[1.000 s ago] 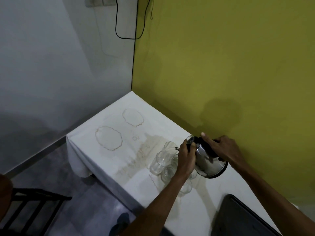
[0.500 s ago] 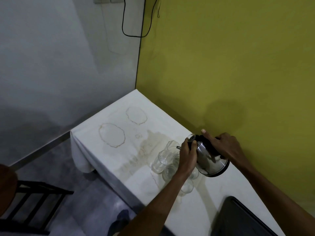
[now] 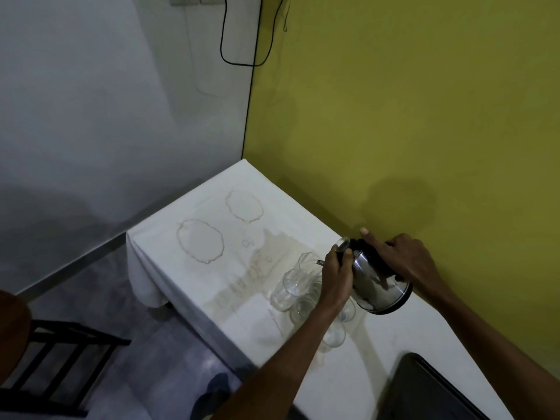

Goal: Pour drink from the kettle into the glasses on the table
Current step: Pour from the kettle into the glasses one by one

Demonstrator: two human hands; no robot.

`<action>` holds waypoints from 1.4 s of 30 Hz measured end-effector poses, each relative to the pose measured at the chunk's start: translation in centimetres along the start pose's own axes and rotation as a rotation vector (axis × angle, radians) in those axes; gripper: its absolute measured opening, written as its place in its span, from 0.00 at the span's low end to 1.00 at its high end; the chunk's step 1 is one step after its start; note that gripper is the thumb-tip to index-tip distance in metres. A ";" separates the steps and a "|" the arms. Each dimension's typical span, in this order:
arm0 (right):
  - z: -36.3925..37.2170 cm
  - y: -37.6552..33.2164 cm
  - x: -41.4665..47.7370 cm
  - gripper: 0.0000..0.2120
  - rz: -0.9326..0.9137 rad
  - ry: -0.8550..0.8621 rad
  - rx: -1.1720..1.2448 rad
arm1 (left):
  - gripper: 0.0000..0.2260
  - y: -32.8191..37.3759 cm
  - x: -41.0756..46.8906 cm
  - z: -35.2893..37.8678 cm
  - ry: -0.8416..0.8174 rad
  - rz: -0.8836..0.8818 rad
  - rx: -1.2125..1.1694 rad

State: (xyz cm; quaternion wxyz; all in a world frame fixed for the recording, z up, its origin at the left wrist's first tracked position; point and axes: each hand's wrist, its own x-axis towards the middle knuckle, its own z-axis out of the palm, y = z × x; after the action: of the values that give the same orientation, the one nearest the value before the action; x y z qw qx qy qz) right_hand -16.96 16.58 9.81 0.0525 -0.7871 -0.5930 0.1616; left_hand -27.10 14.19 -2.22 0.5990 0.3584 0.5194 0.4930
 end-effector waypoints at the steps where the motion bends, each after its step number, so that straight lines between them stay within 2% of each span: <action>1: 0.0 0.0 0.1 0.40 0.000 0.001 -0.003 | 0.17 0.0 0.0 0.0 -0.003 0.000 -0.003; 5: 0.1 0.1 0.5 0.44 0.004 0.000 -0.005 | 0.15 0.0 0.1 0.0 -0.001 -0.010 -0.025; 7: 0.1 0.0 0.6 0.43 -0.001 0.001 -0.010 | 0.16 0.1 0.2 0.0 -0.002 -0.012 -0.037; 10: 0.1 -0.2 0.7 0.41 -0.006 -0.012 -0.007 | 0.20 0.3 0.2 0.0 0.001 -0.015 -0.060; 13: 0.1 -0.1 0.9 0.46 0.021 -0.011 -0.025 | 0.24 0.5 0.3 0.1 0.010 -0.019 -0.069; 18: 0.1 0.0 1.4 0.49 0.002 -0.007 -0.069 | 0.19 0.5 0.3 0.0 0.015 -0.012 -0.079; 22: 0.1 0.0 1.4 0.49 0.001 -0.005 -0.075 | 0.22 0.7 0.1 0.0 0.015 -0.012 -0.087; 29: -0.5 -0.2 1.0 0.48 0.022 0.001 -0.102 | 0.16 0.7 -0.1 0.2 0.004 -0.026 -0.108; 36: -1.1 -0.5 0.7 0.48 0.016 -0.004 -0.116 | 0.16 0.8 -0.4 0.3 -0.001 -0.022 -0.121; 42: -1.6 -0.9 0.3 0.45 0.017 -0.015 -0.100 | 0.16 1.1 -0.8 0.2 -0.012 -0.015 -0.133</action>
State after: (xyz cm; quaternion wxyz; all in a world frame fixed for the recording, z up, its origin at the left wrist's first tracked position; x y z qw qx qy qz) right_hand -17.25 17.29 11.50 0.0072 -0.7926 -0.5939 0.1380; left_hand -27.09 13.72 -0.87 0.6282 0.3169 0.4846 0.5198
